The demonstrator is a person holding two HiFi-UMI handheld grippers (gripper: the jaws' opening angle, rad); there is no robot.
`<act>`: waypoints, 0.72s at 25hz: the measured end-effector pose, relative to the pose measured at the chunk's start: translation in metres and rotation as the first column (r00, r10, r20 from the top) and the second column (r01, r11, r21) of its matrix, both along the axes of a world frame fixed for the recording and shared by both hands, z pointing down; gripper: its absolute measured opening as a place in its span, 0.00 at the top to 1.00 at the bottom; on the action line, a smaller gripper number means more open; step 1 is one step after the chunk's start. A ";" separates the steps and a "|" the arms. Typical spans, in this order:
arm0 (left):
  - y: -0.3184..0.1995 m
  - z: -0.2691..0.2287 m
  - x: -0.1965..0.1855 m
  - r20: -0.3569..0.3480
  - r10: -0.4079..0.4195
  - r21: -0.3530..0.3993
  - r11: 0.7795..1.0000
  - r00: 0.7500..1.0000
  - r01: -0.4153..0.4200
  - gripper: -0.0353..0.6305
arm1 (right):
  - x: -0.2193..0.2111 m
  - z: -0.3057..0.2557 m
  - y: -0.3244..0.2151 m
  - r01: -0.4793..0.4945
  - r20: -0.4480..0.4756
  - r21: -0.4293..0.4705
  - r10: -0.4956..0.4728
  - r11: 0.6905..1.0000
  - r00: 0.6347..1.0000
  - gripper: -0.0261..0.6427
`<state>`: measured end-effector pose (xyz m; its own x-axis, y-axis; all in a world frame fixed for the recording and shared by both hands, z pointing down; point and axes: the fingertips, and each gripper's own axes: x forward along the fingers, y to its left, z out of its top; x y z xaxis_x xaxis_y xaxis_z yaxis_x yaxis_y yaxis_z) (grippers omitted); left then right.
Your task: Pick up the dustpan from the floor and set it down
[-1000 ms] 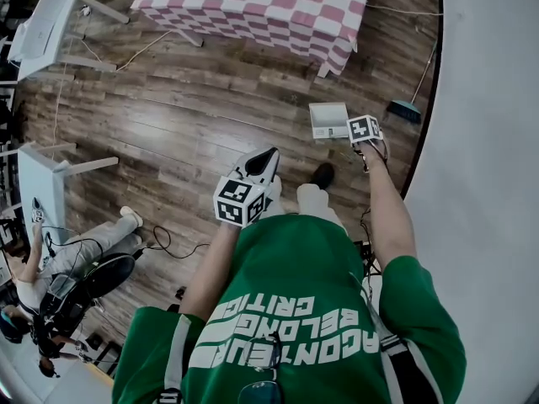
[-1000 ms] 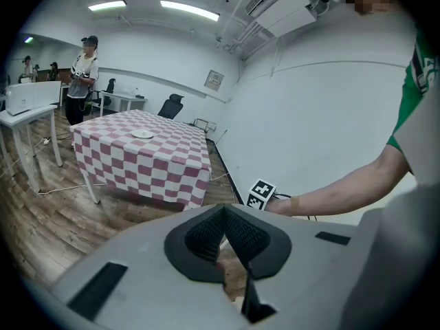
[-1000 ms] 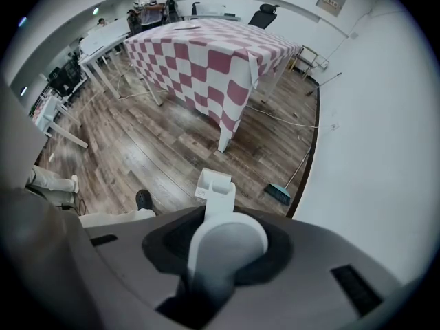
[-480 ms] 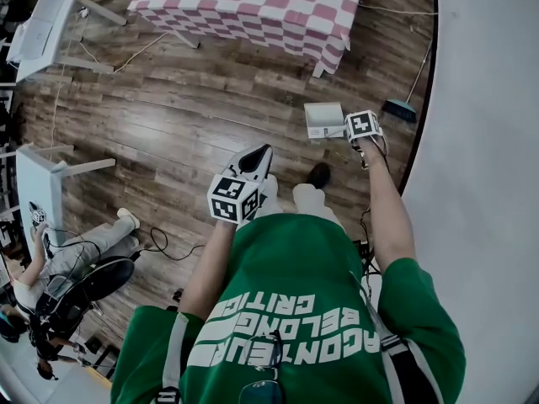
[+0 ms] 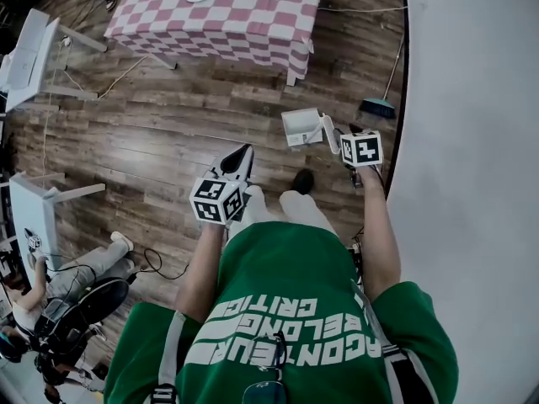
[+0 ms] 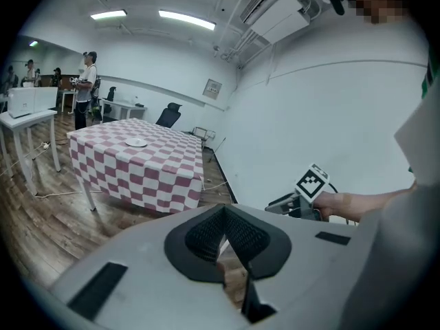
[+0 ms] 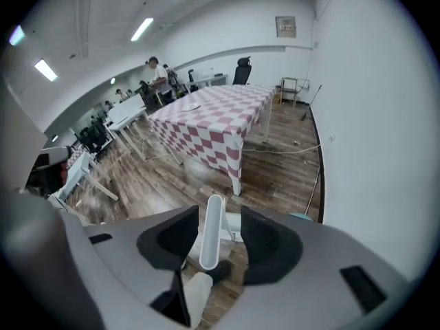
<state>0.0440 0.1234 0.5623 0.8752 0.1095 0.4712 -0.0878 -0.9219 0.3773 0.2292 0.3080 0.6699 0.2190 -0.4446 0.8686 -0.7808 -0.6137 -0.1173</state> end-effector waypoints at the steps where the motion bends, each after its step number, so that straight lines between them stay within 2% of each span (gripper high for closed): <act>1: 0.004 -0.001 0.004 -0.006 0.001 0.000 1.000 1.000 -0.001 0.95 | 0.000 -0.012 0.007 -0.013 -0.027 0.036 0.014 0.999 1.000 0.68; 5: 0.025 -0.004 0.021 -0.024 0.017 -0.006 1.000 1.000 -0.017 0.95 | -0.009 -0.060 0.037 -0.045 -0.125 0.175 0.068 0.984 0.990 0.70; 9: 0.049 -0.015 0.030 -0.038 0.078 0.004 0.997 0.996 -0.078 0.95 | -0.031 -0.100 0.062 -0.077 -0.229 0.235 0.132 0.969 0.964 0.90; 10: 0.056 -0.018 0.032 -0.042 0.104 0.010 0.995 0.994 -0.103 0.95 | -0.038 -0.108 0.066 -0.084 -0.247 0.248 0.147 0.965 0.958 0.91; 14: 0.071 -0.034 0.035 -0.075 0.204 0.025 0.979 0.976 -0.203 0.95 | -0.072 -0.130 0.072 -0.121 -0.262 0.313 0.208 0.942 0.943 0.95; 18: 0.075 -0.045 0.019 -0.098 0.311 0.026 0.950 0.945 -0.310 0.95 | -0.113 -0.150 0.066 -0.180 -0.254 0.377 0.288 0.909 0.923 0.95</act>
